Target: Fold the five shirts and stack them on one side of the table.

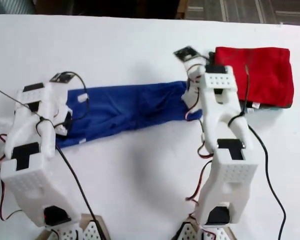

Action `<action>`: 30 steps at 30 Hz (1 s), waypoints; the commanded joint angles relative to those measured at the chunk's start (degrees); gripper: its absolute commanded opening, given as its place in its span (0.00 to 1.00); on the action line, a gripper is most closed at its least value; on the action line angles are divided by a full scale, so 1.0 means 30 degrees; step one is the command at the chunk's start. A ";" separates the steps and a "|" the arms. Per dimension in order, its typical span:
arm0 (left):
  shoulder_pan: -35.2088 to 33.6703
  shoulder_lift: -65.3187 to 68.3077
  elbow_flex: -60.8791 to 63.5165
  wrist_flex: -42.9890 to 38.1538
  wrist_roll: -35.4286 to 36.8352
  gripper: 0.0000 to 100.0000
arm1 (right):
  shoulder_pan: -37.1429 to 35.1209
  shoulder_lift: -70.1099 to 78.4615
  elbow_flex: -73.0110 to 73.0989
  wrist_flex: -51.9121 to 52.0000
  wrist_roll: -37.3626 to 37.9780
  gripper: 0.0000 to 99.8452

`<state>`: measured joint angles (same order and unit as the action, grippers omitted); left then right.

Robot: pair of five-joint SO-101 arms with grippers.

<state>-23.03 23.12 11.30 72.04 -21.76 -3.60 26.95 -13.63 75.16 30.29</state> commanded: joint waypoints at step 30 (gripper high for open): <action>-0.0703 -0.0029 0.0044 -0.0996 0.0205 0.03 | -0.5319 0.1245 -0.6212 0.4469 -0.2520 0.05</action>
<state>-23.12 23.12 11.30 72.04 -21.76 -16.88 28.97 -29.89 88.00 23.69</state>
